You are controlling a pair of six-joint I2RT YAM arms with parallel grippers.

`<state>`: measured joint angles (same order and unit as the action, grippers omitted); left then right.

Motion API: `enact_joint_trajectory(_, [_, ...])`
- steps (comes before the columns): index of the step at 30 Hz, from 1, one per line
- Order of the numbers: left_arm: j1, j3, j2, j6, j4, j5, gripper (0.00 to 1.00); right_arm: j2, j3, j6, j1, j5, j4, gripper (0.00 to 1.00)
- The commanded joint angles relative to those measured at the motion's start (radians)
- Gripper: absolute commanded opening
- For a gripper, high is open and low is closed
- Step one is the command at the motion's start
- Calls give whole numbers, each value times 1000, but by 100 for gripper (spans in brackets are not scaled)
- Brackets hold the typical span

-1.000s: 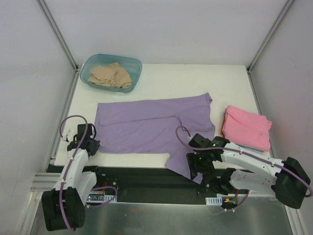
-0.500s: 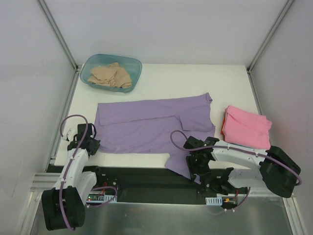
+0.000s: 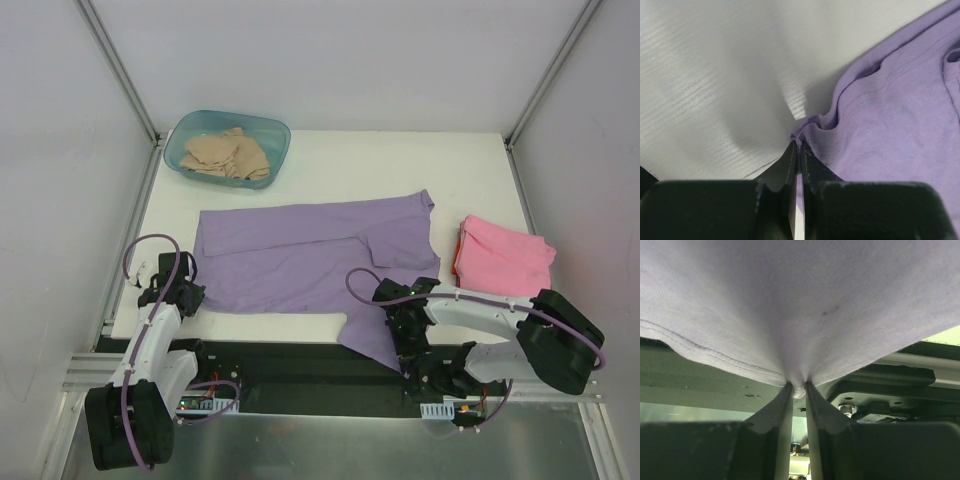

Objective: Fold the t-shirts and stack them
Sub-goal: Grap the side of the flattened tshirt closest away from the robot with both arms

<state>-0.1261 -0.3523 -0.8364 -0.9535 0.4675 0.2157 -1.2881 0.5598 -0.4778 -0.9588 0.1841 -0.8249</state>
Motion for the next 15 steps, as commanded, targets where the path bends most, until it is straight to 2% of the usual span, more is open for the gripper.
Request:
enact_joint_trajectory(1, [-7,22,-7,13,39,-12,0,-48,-9,-38,-9,-34,63,16])
enact_joint_trajectory(4, [-7,22,-9,13,39,-13,0,-53,2,-13,-17,-40,58,20])
enact_joint_trajectory(5, [-6,22,-10,13,39,-13,0,-51,6,-16,-26,-47,58,19])
enact_joint_trajectory(7, [-7,21,-12,13,39,-13,0,-48,6,-24,-29,-66,56,11])
enact_joint_trajectory(8, [-6,21,-12,13,40,-13,0,-47,17,-24,-29,-78,56,3])
enact_joint_trajectory(9, [-6,19,-10,15,39,-15,0,-45,25,-19,-29,-103,44,1])
enact_joint_trajectory(15, [-6,19,23,21,42,-36,0,24,175,31,-12,-283,-95,1])
